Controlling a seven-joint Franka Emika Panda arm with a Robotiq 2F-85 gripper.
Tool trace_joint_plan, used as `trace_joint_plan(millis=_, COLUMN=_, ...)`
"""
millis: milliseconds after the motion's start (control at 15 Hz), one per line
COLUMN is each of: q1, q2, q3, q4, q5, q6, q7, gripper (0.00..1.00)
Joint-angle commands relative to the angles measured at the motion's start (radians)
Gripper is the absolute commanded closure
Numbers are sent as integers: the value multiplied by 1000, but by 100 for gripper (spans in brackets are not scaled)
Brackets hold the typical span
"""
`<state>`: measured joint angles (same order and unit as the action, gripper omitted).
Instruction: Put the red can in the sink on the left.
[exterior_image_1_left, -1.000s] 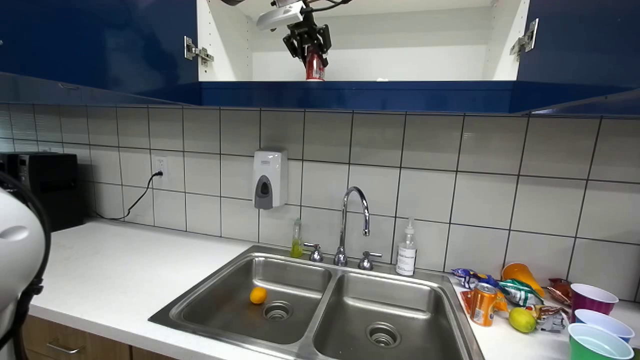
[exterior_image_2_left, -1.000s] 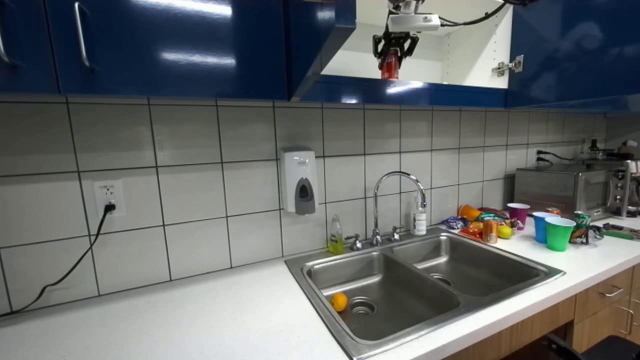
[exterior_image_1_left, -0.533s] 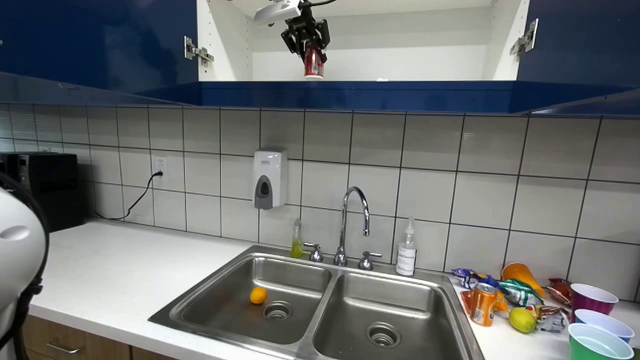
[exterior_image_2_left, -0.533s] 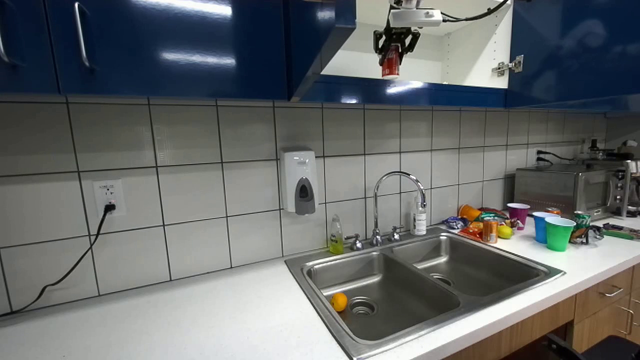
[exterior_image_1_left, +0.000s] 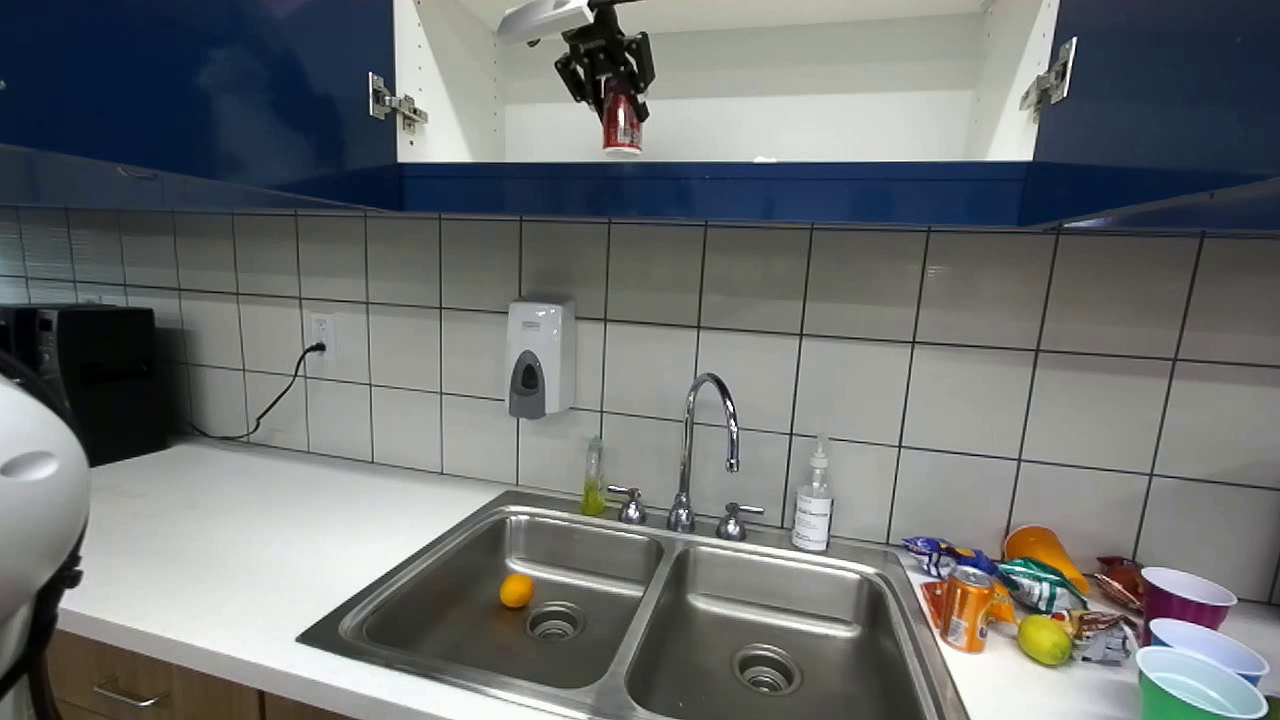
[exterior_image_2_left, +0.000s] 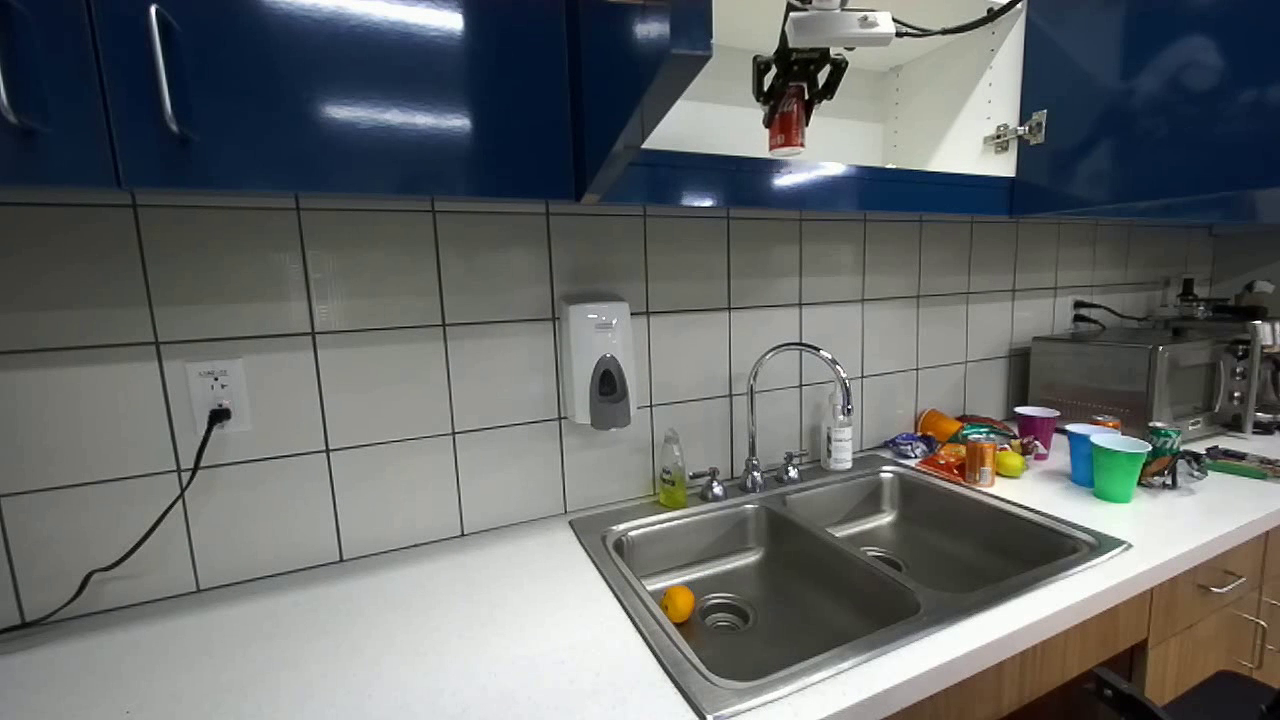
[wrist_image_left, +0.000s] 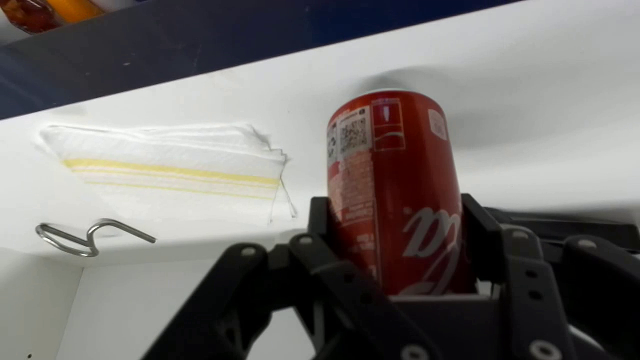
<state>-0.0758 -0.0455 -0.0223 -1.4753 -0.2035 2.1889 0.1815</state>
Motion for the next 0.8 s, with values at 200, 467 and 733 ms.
trace_joint_plan(millis=200, q1=5, q2=-107, q3=15, q4=-111, q5=-30, q6=31, q7=6, gripper=62)
trace_joint_plan(millis=467, q1=9, q2=-150, q3=19, q4=-161, q5=-27, q6=26, q7=8, gripper=62)
trace_joint_plan(millis=733, q1=11, q2=-201, q3=25, q4=-219, q5=-28, q6=27, q7=10, gripper=62)
